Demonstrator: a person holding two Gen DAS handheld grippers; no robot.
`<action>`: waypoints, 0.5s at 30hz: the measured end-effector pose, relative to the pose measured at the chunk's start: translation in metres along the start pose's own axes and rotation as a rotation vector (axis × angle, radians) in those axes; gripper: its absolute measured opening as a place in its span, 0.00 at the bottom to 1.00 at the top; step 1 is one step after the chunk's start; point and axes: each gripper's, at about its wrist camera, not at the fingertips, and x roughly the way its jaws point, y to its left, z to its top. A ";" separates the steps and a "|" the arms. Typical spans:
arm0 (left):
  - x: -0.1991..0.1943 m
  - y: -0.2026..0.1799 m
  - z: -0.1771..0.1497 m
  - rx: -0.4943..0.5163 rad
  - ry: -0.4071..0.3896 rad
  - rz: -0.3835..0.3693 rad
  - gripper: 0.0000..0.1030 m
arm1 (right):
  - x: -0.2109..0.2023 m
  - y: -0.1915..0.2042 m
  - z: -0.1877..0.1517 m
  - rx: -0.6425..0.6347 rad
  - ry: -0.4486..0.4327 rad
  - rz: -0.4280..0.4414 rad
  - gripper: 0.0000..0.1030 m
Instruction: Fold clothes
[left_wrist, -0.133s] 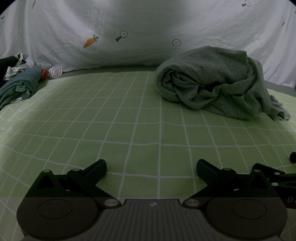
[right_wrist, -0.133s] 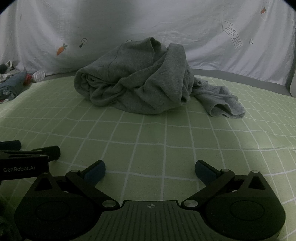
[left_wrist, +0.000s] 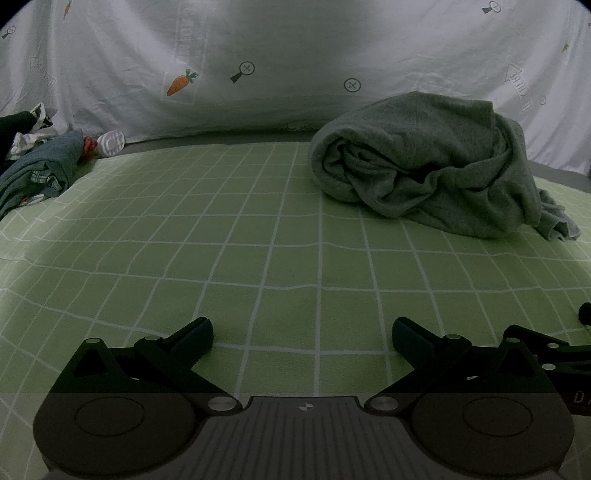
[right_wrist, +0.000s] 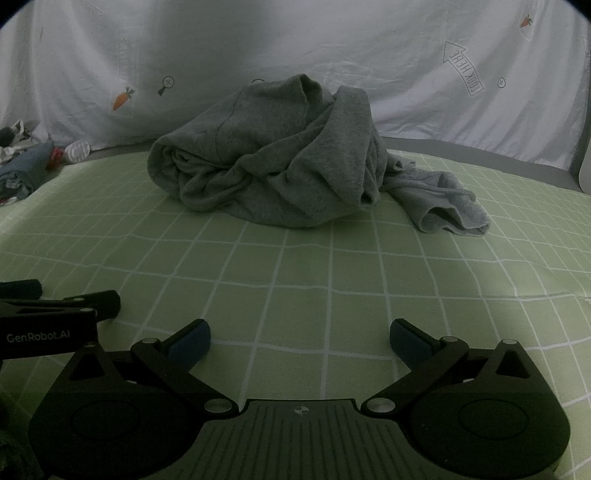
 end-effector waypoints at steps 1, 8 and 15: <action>0.000 0.000 0.000 0.000 0.000 0.000 1.00 | 0.000 0.000 0.000 0.000 0.000 0.000 1.00; 0.001 0.000 0.001 0.001 0.000 0.000 1.00 | 0.000 0.000 0.000 -0.001 0.000 -0.001 1.00; 0.000 0.000 0.001 0.000 0.000 0.000 1.00 | -0.002 -0.001 -0.001 -0.001 -0.001 -0.001 1.00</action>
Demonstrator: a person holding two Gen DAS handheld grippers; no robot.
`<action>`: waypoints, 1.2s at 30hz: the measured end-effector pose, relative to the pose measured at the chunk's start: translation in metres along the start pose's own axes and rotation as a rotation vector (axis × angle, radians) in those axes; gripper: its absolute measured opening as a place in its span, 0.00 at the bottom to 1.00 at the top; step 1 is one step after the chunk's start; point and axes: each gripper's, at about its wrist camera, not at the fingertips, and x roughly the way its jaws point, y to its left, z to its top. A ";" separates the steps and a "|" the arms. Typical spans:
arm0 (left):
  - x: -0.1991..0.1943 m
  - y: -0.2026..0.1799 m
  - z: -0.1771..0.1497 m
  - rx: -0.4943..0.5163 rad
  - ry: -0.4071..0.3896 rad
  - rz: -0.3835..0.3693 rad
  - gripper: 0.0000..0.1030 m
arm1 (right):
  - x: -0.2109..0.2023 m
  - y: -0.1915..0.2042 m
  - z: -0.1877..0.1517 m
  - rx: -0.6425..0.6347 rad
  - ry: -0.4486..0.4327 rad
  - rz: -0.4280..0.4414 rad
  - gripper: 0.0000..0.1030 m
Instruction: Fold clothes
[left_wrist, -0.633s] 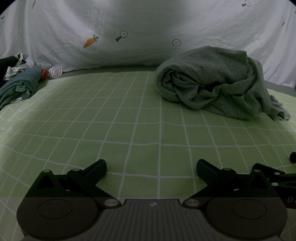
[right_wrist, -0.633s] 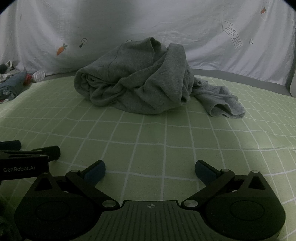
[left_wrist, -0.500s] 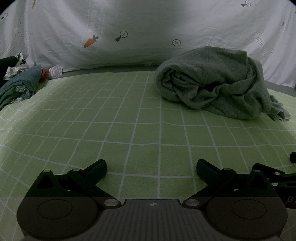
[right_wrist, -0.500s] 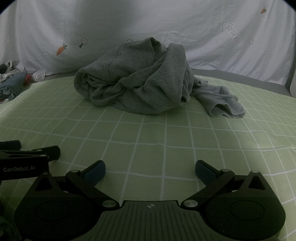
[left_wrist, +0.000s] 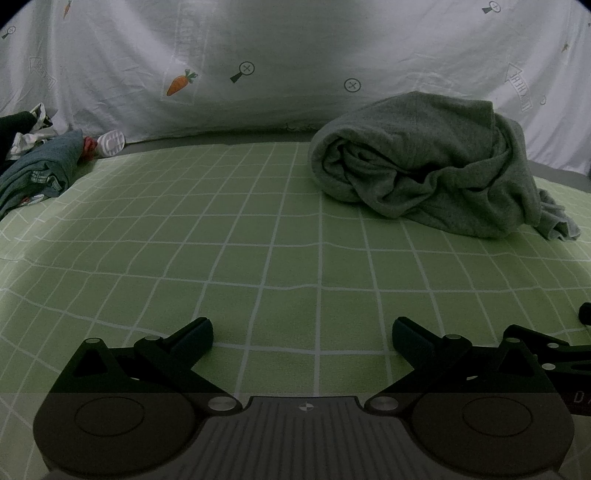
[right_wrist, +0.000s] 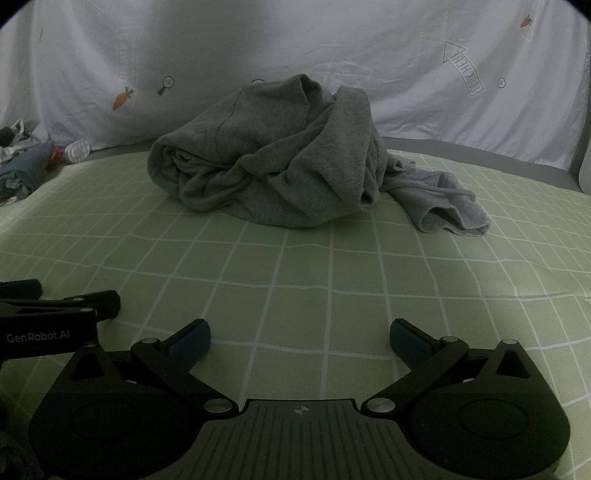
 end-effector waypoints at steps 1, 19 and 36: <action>0.000 0.000 0.000 0.000 0.000 0.000 1.00 | 0.000 0.000 0.000 0.000 0.000 0.000 1.00; 0.000 0.001 0.000 -0.001 -0.001 -0.001 1.00 | 0.002 0.001 0.001 0.000 0.002 0.001 1.00; -0.002 0.007 0.023 -0.078 0.106 -0.035 0.96 | 0.007 -0.017 0.036 -0.011 0.044 0.040 0.87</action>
